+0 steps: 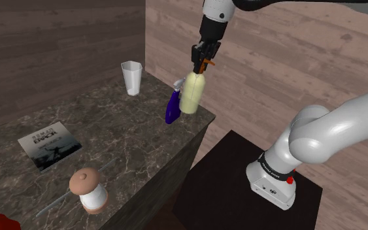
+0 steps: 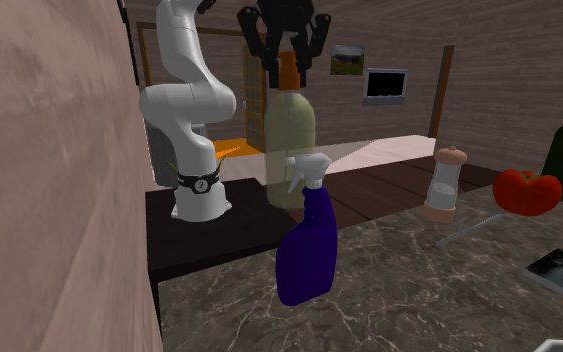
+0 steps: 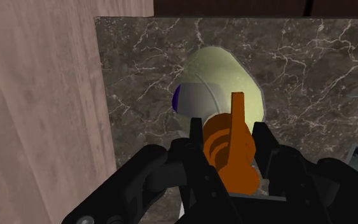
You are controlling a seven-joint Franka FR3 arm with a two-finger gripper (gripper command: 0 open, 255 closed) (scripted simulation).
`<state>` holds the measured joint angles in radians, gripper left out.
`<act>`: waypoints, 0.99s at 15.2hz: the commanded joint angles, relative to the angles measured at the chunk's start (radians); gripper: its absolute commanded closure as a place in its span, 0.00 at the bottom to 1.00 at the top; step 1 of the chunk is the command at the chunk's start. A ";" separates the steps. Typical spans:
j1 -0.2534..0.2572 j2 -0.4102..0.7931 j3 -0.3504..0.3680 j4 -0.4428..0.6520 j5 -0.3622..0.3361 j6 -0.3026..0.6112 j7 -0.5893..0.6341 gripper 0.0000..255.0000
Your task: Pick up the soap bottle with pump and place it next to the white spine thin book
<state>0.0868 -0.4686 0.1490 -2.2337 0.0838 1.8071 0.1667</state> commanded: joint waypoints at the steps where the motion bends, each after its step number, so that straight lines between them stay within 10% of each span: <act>1: -0.001 -0.004 -0.002 0.023 -0.001 -0.027 -0.001 1.00; 15: -0.005 0.026 -0.009 0.237 -0.009 -0.212 0.006 1.00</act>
<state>0.0824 -0.4483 0.1412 -2.0153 0.0758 1.6088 0.1730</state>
